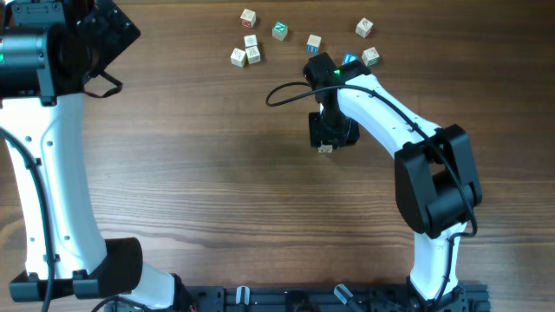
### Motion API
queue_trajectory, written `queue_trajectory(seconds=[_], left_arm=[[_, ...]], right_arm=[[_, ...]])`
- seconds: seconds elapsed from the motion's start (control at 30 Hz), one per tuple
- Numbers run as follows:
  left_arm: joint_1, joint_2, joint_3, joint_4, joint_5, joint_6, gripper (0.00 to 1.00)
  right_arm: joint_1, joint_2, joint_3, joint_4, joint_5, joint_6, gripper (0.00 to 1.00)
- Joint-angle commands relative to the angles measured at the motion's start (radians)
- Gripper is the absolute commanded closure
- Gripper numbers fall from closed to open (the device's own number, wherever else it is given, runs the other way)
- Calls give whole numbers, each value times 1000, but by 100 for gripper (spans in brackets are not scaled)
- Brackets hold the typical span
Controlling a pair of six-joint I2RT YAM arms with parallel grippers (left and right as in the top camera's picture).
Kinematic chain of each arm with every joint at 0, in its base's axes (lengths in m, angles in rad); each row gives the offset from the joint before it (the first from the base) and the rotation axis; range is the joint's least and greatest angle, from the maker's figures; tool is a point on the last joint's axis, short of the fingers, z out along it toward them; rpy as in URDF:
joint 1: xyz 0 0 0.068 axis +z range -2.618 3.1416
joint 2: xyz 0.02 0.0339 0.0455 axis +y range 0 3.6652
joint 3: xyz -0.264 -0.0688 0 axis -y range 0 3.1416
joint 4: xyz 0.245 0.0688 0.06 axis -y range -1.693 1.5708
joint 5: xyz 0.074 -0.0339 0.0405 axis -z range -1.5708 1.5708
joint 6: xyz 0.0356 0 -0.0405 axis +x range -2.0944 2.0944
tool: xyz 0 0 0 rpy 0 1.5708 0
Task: Form a tower
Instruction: 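Open the right gripper and lift it up off the tower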
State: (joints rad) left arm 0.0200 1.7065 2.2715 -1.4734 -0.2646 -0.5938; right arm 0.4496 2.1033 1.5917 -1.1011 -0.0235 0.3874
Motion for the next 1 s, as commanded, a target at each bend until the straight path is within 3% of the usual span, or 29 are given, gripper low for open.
queue_trajectory(seconds=[0.0,0.2,0.33,0.57,0.67,0.73,0.8,0.87,0.97], left_arm=[[5,-18,10,2,-16,-14,0],[5,-18,10,2,-16,-14,0],[5,-18,10,2,-16,-14,0],[5,-18,10,2,-16,-14,0],[5,-18,10,2,-16,-14,0],[5,-18,10,2,-16,-14,0],[5,-18,10,2,-16,-14,0],[5,-18,10,2,-16,-14,0],[5,-18,10,2,-16,-14,0]], right_arm=[[1,-27,7,13,-23,-18,44],[1,-28,55,16,-23,-18,32],[1,-28,97,26,-18,-21,15],[0,-28,237,12,49,-17,12],[0,-28,273,16,85,5,23],[0,-28,274,6,111,38,50],[0,-28,270,-6,110,42,68],[0,-27,265,-11,110,43,80],[1,-27,265,-39,114,86,89]])
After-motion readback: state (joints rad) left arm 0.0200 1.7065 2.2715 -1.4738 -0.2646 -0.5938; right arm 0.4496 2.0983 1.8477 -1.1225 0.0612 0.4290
